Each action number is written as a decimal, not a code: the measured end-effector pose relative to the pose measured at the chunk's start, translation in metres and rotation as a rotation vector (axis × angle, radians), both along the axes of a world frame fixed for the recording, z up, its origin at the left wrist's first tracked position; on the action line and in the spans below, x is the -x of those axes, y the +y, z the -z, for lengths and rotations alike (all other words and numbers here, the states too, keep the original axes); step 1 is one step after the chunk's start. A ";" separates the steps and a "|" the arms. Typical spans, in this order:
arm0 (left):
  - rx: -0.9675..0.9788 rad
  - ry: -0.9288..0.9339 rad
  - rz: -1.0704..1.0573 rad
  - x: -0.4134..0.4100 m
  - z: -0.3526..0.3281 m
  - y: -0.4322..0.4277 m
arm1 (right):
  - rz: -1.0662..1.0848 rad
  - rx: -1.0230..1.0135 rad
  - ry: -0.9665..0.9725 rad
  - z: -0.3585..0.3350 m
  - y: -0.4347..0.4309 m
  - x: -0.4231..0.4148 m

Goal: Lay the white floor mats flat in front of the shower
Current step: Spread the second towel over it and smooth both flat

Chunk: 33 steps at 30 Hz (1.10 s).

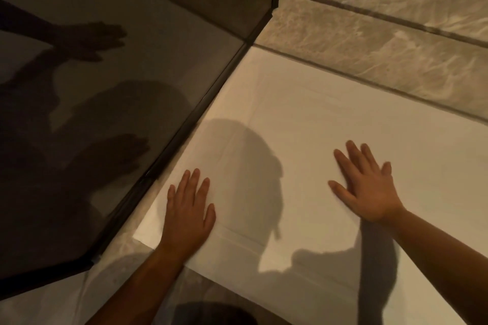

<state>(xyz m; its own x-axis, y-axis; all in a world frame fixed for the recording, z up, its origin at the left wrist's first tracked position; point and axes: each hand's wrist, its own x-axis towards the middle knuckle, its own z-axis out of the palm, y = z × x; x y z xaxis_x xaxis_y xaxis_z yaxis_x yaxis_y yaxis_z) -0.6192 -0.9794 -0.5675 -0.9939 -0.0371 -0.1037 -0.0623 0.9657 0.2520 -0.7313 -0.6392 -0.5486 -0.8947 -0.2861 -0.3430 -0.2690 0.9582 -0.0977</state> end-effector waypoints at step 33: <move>0.046 -0.074 0.133 0.015 -0.002 -0.013 | 0.000 -0.082 -0.137 -0.015 -0.047 0.003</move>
<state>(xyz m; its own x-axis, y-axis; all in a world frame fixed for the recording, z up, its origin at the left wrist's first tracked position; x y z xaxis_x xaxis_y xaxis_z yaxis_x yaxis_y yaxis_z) -0.6342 -0.9928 -0.5657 -0.9801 0.0877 -0.1780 0.0499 0.9772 0.2064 -0.7343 -0.6862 -0.5333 -0.8379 -0.2527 -0.4839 -0.2590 0.9643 -0.0551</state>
